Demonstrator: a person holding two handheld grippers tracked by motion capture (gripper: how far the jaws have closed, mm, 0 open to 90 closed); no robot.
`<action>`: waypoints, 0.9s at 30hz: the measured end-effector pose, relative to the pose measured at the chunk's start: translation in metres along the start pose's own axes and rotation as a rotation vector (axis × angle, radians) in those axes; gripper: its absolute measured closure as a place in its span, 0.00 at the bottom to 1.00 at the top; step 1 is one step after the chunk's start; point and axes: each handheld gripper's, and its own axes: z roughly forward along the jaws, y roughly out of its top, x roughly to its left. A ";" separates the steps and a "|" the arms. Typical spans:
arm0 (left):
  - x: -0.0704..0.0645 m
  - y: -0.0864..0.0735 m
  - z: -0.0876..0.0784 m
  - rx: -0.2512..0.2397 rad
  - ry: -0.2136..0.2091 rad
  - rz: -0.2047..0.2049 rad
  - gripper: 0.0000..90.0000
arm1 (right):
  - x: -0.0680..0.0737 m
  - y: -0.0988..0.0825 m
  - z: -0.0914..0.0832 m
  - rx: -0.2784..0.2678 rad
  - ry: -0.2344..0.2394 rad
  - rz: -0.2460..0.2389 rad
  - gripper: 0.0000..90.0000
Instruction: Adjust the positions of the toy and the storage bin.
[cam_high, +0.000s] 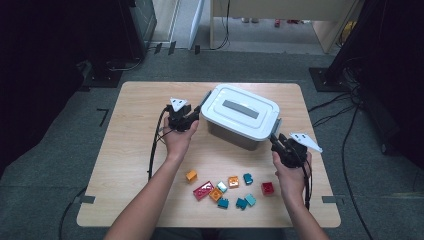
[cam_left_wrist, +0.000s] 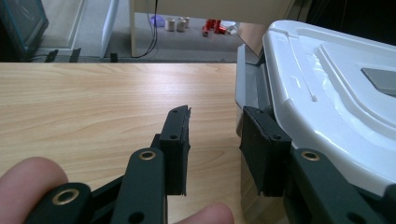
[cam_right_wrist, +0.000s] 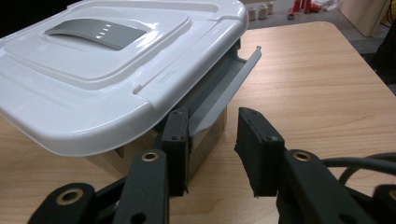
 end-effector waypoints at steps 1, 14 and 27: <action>-0.001 0.000 0.002 -0.001 -0.009 0.002 0.71 | 0.001 0.000 0.001 0.000 -0.001 0.003 0.76; -0.001 0.002 0.009 0.009 -0.110 0.049 1.00 | -0.011 0.003 0.005 0.002 0.070 0.063 0.85; 0.001 -0.008 -0.022 0.033 -0.139 0.061 1.00 | -0.030 0.009 0.007 0.033 0.169 0.088 0.87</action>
